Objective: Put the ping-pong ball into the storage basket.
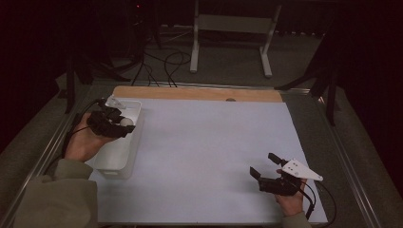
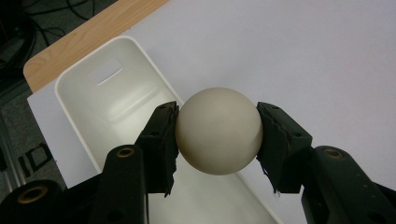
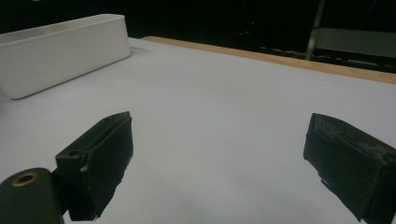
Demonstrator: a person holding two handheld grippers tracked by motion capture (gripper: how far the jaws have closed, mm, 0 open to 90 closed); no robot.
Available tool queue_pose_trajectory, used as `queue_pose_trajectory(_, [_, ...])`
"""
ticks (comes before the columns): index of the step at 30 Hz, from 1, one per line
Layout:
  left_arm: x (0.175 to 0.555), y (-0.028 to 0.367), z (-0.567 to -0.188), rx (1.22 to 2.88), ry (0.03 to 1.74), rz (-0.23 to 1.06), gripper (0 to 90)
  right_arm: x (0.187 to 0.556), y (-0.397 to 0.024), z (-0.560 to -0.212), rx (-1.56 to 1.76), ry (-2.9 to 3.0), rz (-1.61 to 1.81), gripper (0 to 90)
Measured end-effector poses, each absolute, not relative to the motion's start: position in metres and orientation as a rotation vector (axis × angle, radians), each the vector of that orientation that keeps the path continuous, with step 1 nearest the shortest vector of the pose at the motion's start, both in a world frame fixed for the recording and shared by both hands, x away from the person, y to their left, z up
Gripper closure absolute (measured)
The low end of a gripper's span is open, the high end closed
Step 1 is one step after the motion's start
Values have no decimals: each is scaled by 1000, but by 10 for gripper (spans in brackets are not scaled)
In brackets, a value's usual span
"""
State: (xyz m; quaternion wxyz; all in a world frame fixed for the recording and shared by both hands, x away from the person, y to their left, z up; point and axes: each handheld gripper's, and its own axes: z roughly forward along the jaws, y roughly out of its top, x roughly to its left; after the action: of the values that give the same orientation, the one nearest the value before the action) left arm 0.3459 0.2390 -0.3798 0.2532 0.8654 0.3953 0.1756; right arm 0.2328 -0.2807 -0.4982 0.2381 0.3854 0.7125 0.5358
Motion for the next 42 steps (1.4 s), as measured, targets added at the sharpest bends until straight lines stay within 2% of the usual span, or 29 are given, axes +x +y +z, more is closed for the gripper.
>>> queue_pose_trajectory(42, [346, 261, -394, 2388, 1153, 454, 513, 233, -280, -499, 1056, 1953, 1467, 81])
